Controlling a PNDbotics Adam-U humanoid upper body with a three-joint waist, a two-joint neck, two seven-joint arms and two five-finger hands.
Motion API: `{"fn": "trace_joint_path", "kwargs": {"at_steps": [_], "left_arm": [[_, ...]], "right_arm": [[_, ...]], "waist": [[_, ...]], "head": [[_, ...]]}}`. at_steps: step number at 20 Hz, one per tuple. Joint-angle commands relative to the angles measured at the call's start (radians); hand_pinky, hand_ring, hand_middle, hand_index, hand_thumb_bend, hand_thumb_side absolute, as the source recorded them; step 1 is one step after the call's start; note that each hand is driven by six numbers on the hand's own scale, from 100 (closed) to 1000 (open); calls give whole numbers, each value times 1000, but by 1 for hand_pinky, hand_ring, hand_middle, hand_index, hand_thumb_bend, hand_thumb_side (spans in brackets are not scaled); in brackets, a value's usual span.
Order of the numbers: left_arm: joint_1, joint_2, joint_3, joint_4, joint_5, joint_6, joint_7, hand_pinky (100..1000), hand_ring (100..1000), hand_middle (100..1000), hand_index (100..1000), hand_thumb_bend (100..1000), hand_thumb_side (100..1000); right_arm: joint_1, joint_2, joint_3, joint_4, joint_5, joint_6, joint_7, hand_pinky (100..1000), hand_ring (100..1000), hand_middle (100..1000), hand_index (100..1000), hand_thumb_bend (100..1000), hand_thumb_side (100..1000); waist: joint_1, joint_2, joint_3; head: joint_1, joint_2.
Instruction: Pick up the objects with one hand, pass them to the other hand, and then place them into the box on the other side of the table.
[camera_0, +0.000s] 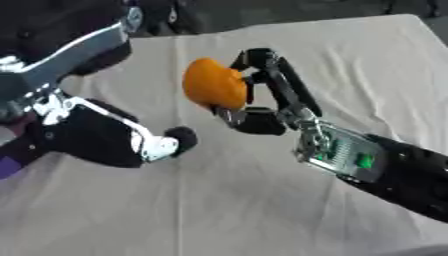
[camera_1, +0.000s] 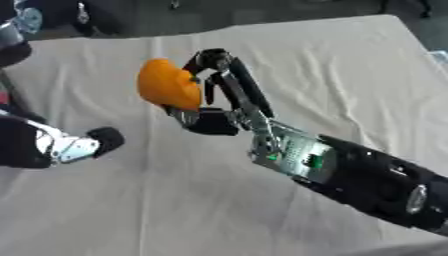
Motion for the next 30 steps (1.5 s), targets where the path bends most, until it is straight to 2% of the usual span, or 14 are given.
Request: {"fn": "trace_joint_path", "kwargs": {"at_steps": [1,4,7,10,21,24,30], "left_arm": [[-7,-1,4,-7,-20,20,0,841,769,763,891,529,334],[4,-5,1,-7,-33,30,-3,841,768,763,914,520,340],[14,-14,-5,-3,-43,34,-5,843,765,759,873,518,337],[19,-21,-9,-1,-57,17,5,831,765,758,843,531,283],[46,-51,-26,58,-155,-105,81,771,754,746,826,526,112],[51,-64,-33,78,-191,-142,107,751,753,743,820,538,111],[51,-84,-54,117,-267,-242,137,724,758,754,807,619,135]], "right_arm": [[-18,-4,-1,-9,52,-27,2,243,596,432,500,350,100],[-23,3,3,-9,96,-45,7,246,596,433,501,349,100],[-19,10,16,-9,124,-50,10,241,596,433,501,349,100],[-17,15,34,-9,146,-58,14,237,596,434,502,348,100],[-13,35,79,-9,195,-106,27,240,595,434,502,344,100],[-13,39,85,-9,193,-118,28,242,594,434,502,344,100],[-15,38,78,-9,198,-126,26,248,595,435,502,343,100]], "waist": [[8,1,-4],[8,3,-8],[7,7,-11],[7,9,-13],[4,18,-20],[5,21,-22],[8,23,-25]], "head": [[7,-19],[15,-23],[17,-27],[18,-28],[29,-37],[38,-41],[59,-37]]}}
